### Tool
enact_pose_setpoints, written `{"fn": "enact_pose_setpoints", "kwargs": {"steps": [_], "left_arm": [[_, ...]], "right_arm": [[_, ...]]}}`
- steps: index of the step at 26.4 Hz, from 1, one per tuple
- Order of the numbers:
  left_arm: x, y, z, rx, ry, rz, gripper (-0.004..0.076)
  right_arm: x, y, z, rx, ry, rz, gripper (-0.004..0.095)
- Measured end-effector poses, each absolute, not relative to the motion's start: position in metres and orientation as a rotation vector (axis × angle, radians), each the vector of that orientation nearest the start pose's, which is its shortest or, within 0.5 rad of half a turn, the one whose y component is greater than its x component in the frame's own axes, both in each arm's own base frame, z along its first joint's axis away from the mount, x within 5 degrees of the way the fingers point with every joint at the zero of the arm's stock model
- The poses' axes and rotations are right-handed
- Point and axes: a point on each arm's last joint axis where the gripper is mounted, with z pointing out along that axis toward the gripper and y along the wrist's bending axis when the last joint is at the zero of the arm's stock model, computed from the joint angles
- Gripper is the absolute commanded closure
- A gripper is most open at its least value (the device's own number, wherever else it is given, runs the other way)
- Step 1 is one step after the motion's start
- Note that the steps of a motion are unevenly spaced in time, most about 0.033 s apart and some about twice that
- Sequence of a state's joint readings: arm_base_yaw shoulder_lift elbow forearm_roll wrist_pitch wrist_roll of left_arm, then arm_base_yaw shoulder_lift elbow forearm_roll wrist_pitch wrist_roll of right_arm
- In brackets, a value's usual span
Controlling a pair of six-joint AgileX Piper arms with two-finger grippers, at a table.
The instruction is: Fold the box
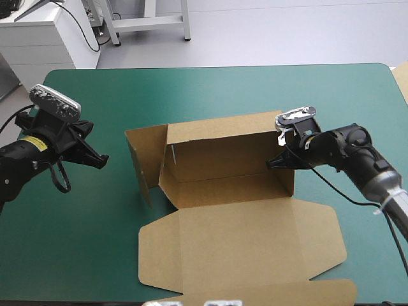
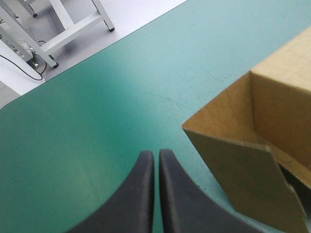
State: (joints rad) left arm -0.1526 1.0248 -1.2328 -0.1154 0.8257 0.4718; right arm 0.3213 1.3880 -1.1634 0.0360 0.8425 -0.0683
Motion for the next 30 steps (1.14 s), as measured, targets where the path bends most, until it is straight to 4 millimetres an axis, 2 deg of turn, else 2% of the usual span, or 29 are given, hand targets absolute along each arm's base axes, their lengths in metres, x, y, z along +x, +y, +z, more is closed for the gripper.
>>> {"fn": "enact_pose_setpoints", "kwargs": {"steps": [5, 10, 13, 15, 20, 22, 24, 30], "left_arm": [[0.195, -0.038, 0.433, 0.611, 2.007, 0.056, 0.0713], [0.195, -0.038, 0.432, 0.609, 2.011, 0.053, 0.0713], [0.194, -0.038, 0.431, 0.61, 2.029, 0.047, 0.0713], [0.193, -0.038, 0.43, 0.608, 2.038, 0.043, 0.0713], [0.193, -0.038, 0.429, 0.611, 2.05, 0.04, 0.0713], [0.193, -0.038, 0.429, 0.61, 2.051, 0.04, 0.0718], [0.193, -0.038, 0.429, 0.608, 2.051, 0.038, 0.072], [0.194, -0.038, 0.426, 0.612, 2.077, 0.032, 0.072]], "right_arm": [[0.302, 0.102, 0.311, -0.476, 2.548, 0.125, 0.0927], [0.34, 0.113, 0.304, -0.471, 2.522, 0.118, 0.0927], [0.36, 0.118, 0.297, -0.466, 2.51, 0.115, 0.0891], [0.37, 0.121, 0.291, -0.466, 2.511, 0.112, 0.0804], [0.379, 0.123, 0.281, -0.519, 2.565, 0.081, 0.0401], [0.378, 0.124, 0.279, -0.55, 2.607, 0.081, 0.028], [0.379, 0.125, 0.286, -0.57, 2.612, 0.077, 0.0234], [0.377, 0.124, 0.352, -0.595, 2.593, 0.068, 0.0235]]}}
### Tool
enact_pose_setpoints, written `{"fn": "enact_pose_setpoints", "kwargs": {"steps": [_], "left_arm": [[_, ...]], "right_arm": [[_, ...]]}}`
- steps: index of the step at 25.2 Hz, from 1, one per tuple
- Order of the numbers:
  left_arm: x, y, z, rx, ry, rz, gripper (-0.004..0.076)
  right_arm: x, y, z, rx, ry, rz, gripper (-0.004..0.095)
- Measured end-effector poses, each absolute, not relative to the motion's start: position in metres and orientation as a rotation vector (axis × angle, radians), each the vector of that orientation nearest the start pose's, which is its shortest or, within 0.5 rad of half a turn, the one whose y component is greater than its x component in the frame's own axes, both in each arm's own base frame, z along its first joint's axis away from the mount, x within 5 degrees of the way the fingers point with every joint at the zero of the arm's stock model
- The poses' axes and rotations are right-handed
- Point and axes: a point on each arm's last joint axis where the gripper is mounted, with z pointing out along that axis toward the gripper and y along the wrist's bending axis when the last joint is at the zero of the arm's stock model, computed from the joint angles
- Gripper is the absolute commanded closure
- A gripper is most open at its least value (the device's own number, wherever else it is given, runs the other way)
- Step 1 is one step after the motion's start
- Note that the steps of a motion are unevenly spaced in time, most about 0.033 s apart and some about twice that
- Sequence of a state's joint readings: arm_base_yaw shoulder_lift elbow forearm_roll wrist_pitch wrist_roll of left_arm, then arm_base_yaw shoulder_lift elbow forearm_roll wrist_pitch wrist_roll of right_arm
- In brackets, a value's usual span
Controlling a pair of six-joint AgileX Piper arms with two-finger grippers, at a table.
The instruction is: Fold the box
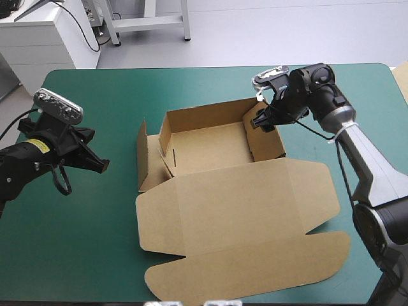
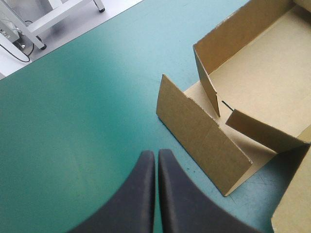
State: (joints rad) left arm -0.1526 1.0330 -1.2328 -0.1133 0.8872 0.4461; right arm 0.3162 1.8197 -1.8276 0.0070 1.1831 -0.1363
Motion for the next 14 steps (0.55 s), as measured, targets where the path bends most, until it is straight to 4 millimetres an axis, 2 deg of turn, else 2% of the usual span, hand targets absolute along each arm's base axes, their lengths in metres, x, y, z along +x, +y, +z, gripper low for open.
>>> {"fn": "enact_pose_setpoints", "kwargs": {"steps": [3, 7, 11, 14], "left_arm": [[0.195, -0.038, 0.425, 0.614, 2.081, 0.032, 0.072], [0.197, -0.038, 0.424, 0.615, 2.088, 0.031, 0.072], [0.197, -0.038, 0.424, 0.614, 2.088, 0.03, 0.072], [0.197, -0.038, 0.424, 0.614, 2.089, 0.03, 0.072]], "right_arm": [[0.374, 0.123, 0.369, -0.595, 2.576, 0.069, 0.0235], [0.375, 0.125, 0.367, -0.613, 2.587, 0.093, 0.0235], [0.383, 0.129, 0.351, -0.622, 2.627, 0.101, 0.0237], [0.398, 0.133, 0.322, -0.626, 2.701, 0.096, 0.0237]]}}
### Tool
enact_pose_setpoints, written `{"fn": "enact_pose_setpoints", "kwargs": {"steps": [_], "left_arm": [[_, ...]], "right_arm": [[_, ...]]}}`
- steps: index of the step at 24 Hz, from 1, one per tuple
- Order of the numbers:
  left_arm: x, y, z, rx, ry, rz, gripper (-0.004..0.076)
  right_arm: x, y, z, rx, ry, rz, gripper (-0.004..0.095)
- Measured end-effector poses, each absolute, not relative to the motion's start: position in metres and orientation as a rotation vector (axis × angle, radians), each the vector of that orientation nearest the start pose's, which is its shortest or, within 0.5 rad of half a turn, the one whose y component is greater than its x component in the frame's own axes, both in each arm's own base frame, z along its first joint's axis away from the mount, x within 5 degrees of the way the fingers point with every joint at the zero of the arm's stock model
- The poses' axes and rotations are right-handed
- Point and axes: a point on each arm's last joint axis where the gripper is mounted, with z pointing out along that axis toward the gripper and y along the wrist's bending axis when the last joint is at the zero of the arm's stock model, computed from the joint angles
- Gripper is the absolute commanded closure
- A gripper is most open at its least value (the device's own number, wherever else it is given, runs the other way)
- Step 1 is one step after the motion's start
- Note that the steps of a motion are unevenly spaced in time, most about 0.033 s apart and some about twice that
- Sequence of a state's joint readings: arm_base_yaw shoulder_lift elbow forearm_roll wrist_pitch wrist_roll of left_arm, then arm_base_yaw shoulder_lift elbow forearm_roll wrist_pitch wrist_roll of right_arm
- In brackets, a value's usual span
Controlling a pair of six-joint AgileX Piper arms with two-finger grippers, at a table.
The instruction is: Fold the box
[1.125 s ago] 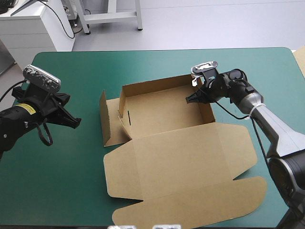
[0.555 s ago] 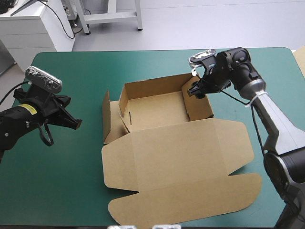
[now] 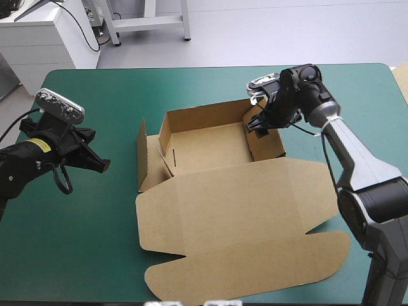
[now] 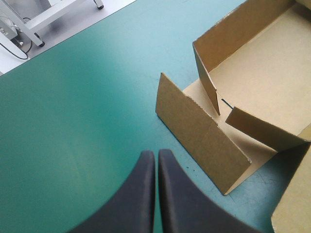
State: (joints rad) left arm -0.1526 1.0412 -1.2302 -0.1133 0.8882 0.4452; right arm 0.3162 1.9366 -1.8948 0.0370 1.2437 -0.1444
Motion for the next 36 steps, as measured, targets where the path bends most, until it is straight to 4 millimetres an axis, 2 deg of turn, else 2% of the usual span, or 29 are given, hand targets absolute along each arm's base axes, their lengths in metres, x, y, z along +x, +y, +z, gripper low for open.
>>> {"fn": "enact_pose_setpoints", "kwargs": {"steps": [4, 7, 9, 13, 14, 16, 22, 24, 27, 29, 33, 36], "left_arm": [[0.197, -0.038, 0.424, 0.615, 2.091, 0.03, 0.0729], [0.196, -0.038, 0.424, 0.616, 2.093, 0.029, 0.0732], [0.196, -0.038, 0.423, 0.616, 2.094, 0.029, 0.0732], [0.197, -0.038, 0.421, 0.618, 2.101, 0.028, 0.0732], [0.197, -0.038, 0.419, 0.619, 2.107, 0.027, 0.0732], [0.197, -0.038, 0.416, 0.622, 2.12, 0.025, 0.0732], [0.197, -0.038, 0.415, 0.622, 2.12, 0.025, 0.0732], [0.197, -0.038, 0.415, 0.622, 2.12, 0.025, 0.0732], [0.197, -0.038, 0.415, 0.618, 2.122, 0.023, 0.0732], [0.197, -0.038, 0.415, 0.59, 2.129, 0.012, 0.0732], [0.201, -0.034, 0.419, 0.469, 2.107, 0.031, 0.0731], [0.205, -0.032, 0.419, 0.408, 2.103, 0.034, 0.0717]], "right_arm": [[0.409, 0.137, 0.294, -0.631, 2.764, 0.091, 0.024], [0.414, 0.137, 0.284, -0.623, 2.789, 0.106, 0.0317], [0.415, 0.135, 0.281, -0.61, 2.797, 0.112, 0.0427], [0.417, 0.13, 0.281, -0.59, 2.8, 0.116, 0.0708], [0.418, 0.129, 0.281, -0.586, 2.801, 0.12, 0.0833], [0.418, 0.127, 0.281, -0.578, 2.802, 0.117, 0.0921], [0.42, 0.127, 0.282, -0.558, 2.789, 0.14, 0.0927], [0.422, 0.118, 0.285, -0.538, 2.79, 0.232, 0.0928], [0.424, 0.099, 0.304, -0.478, 2.731, 0.385, 0.0929], [0.418, 0.083, 0.33, -0.438, 2.654, 0.447, 0.0929], [0.391, 0.045, 0.387, -0.39, 2.509, 0.408, 0.0929], [0.376, 0.029, 0.41, -0.364, 2.453, 0.371, 0.0929]]}}
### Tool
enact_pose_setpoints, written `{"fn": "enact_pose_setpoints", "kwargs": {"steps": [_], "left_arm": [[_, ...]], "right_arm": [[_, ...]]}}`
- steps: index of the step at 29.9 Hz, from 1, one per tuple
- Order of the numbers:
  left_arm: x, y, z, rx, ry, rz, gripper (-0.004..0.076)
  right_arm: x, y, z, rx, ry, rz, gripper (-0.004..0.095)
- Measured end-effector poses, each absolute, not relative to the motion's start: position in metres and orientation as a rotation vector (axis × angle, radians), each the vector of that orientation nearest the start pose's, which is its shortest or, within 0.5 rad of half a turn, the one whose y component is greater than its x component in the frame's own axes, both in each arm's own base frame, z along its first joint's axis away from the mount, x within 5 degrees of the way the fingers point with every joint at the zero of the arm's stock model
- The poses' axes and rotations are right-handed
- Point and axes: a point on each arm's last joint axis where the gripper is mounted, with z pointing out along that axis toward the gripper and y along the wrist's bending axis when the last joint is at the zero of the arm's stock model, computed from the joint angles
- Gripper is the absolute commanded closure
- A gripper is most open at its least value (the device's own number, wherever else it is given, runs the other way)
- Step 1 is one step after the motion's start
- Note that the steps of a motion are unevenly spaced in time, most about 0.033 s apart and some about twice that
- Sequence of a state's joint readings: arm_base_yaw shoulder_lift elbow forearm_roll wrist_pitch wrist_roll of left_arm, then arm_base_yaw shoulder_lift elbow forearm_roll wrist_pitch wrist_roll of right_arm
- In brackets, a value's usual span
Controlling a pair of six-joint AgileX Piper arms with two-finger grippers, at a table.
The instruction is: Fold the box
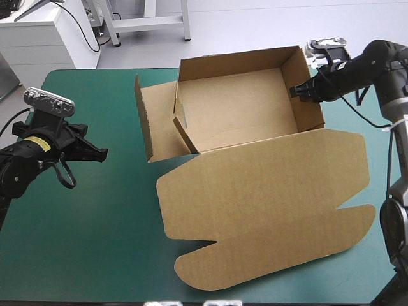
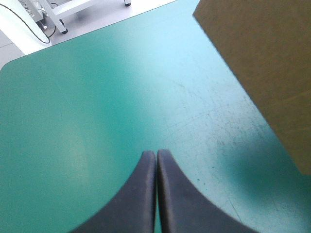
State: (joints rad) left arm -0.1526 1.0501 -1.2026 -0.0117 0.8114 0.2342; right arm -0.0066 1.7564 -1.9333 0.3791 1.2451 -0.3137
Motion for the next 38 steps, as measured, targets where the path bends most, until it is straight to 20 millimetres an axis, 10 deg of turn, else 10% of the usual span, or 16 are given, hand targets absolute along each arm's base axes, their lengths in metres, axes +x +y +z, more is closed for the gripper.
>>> {"fn": "enact_pose_setpoints", "kwargs": {"steps": [7, 21, 38], "left_arm": [[0.241, -0.031, 0.394, 0.347, 2.202, -0.012, 0.0705], [0.296, 0.016, 0.341, 0.231, 2.274, -0.732, 0.0709], [0.318, -0.039, 0.336, 0.386, 2.059, -1.08, 0.0732]], "right_arm": [[0.357, 0.022, 0.434, -0.364, 2.392, 0.338, 0.0929], [0.352, 0.025, 0.439, -0.367, 2.37, 0.368, 0.0929], [0.352, 0.027, 0.44, -0.349, 2.365, 0.408, 0.0927]]}}
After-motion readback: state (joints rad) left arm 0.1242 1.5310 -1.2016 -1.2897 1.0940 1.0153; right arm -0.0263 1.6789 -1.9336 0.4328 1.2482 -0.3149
